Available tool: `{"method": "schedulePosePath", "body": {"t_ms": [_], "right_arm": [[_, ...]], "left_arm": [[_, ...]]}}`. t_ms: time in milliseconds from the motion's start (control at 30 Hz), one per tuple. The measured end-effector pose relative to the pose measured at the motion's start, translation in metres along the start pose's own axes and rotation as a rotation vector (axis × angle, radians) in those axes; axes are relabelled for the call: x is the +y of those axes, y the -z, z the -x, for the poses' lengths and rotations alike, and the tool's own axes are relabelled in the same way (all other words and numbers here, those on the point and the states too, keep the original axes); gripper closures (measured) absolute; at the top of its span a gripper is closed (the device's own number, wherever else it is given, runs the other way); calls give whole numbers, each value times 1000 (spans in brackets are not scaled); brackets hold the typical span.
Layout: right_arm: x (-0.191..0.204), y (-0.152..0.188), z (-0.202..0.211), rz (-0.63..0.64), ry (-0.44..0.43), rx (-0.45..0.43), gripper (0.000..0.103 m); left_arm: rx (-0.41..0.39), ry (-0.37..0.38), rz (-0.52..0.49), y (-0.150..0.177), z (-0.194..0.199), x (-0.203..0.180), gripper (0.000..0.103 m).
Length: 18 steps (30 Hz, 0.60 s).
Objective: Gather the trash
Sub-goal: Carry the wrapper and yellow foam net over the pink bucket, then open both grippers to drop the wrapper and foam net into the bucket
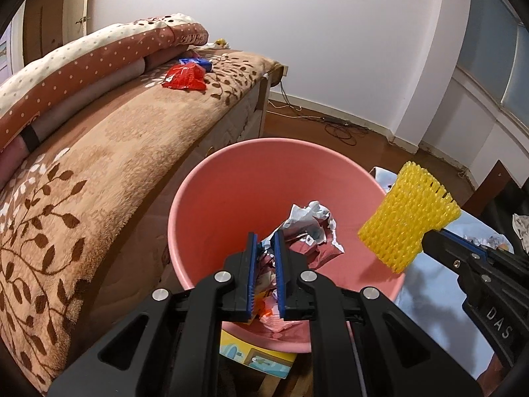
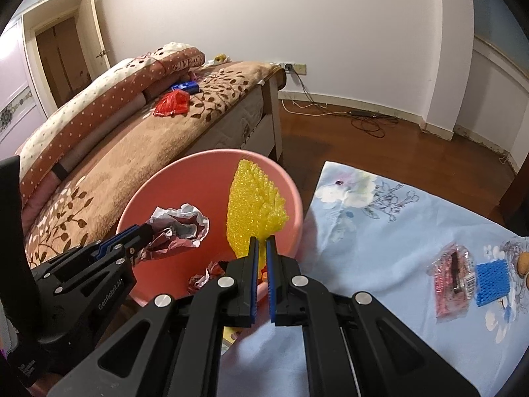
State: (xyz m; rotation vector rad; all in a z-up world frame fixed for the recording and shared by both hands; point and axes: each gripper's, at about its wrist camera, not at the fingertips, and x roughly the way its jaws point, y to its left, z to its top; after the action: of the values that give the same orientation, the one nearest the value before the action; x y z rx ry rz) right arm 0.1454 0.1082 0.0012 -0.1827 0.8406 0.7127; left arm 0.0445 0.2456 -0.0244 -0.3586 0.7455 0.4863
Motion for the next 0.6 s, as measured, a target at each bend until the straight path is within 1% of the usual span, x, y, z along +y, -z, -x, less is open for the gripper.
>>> {"method": "schedulePosePath", "body": {"t_ms": [333, 400, 433, 467, 500, 567, 600], "right_arm": [[4, 3, -12, 2, -6, 26, 99], [3, 4, -12, -1, -7, 27, 99], [3, 4, -12, -1, -7, 28, 99], [3, 4, -12, 0, -7, 27, 99], [3, 4, -12, 0, -7, 26, 99], [3, 4, -13, -2, -7, 26, 99], [3, 4, -12, -2, -7, 26, 99]], "left_arm": [[19, -14, 7, 1, -8, 6, 93], [25, -21, 6, 2, -10, 7, 91], [30, -24, 6, 2, -11, 7, 89], [33, -25, 8, 1, -10, 7, 82], [36, -25, 12, 2, -11, 7, 73], [32, -18, 19, 1, -10, 8, 66], [29, -15, 18, 1, -9, 8, 65]]}}
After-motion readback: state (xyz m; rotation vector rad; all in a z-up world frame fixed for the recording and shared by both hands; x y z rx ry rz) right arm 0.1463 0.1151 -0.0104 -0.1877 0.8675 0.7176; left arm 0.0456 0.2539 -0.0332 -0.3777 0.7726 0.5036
